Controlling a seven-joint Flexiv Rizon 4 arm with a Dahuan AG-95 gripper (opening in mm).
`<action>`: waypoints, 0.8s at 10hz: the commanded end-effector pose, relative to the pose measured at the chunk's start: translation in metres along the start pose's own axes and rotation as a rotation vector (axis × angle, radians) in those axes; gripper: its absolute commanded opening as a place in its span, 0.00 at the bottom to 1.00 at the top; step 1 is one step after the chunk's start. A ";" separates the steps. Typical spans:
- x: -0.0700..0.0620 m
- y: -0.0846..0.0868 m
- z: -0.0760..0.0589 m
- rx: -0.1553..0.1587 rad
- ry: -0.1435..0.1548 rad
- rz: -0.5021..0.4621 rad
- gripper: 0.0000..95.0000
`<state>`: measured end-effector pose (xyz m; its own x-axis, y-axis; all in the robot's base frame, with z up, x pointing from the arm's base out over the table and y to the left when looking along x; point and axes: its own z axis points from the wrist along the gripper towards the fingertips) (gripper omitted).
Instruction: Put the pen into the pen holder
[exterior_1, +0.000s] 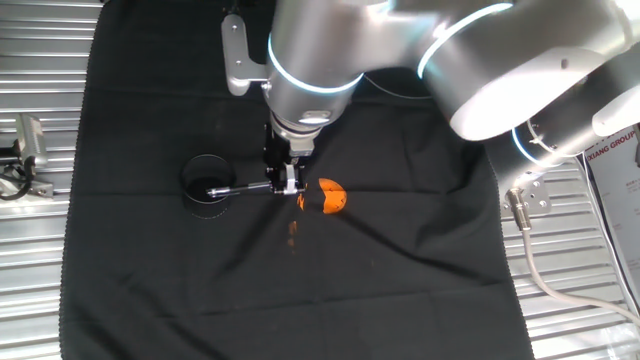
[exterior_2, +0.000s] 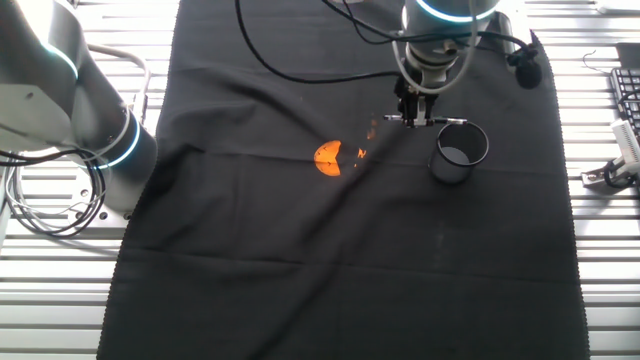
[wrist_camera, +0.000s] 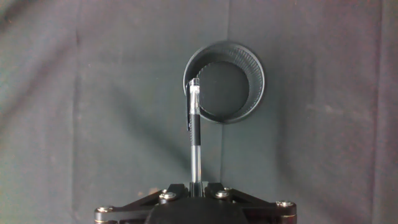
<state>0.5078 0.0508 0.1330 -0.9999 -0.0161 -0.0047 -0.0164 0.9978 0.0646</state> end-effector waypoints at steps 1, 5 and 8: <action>0.002 0.000 -0.003 0.001 -0.003 -0.001 0.00; 0.001 0.000 -0.004 0.014 -0.009 -0.001 0.00; 0.000 0.000 -0.006 0.008 -0.007 0.001 0.00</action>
<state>0.5082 0.0504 0.1390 -0.9998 -0.0173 -0.0094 -0.0178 0.9983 0.0552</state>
